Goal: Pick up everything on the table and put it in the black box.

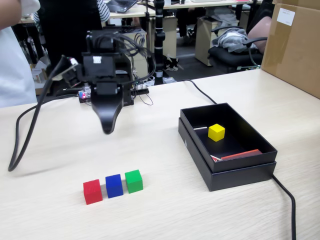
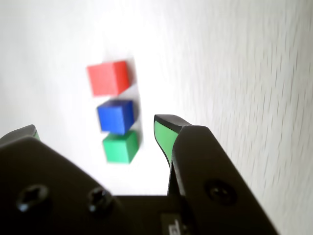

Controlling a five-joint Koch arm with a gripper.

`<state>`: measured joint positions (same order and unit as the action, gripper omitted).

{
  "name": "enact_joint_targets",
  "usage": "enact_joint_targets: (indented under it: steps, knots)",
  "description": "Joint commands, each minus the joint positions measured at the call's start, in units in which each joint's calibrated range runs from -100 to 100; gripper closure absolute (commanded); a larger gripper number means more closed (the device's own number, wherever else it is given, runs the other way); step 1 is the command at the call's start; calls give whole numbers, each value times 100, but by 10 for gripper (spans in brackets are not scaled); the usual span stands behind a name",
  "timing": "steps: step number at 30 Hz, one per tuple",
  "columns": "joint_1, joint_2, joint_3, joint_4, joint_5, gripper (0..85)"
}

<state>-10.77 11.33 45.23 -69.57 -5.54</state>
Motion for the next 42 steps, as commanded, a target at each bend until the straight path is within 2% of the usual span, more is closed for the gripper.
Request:
enact_joint_targets:
  steps: [1,14,22,27,29,37,42]
  knots:
    - [-93,548,917,67,-107,379]
    - [-147,2774,2268,76,-264,382]
    - [-147,3348,2603,76,-264,384]
    - [-171,3612,2757,93,-269,415]
    - [-176,3658,2766,93,-264,450]
    - [-186,3704,2857,102,-244,682]
    - [-239,3142,2739,93,-220,690]
